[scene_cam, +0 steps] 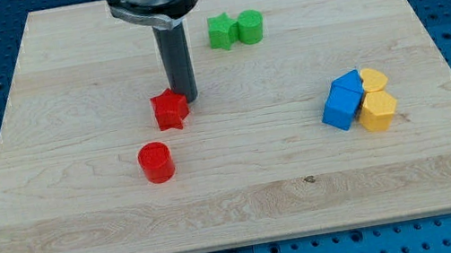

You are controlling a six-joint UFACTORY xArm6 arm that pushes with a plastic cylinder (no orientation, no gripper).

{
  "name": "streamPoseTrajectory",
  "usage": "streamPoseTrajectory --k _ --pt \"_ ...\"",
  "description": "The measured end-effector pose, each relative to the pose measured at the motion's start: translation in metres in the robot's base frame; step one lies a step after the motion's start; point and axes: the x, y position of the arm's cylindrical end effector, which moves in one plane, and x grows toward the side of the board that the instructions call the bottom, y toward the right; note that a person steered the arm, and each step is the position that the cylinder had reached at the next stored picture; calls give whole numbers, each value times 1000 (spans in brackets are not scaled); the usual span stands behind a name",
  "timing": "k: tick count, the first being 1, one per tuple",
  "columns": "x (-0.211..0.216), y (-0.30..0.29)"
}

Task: Move your arm left to the red star

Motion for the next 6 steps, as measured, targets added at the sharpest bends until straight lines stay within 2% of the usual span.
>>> streamPoseTrajectory --k 2,3,4,5,6 --pt "18 -52" --pt "11 -59" --pt "1 -35" --pt "8 -110" --pt "45 -137"
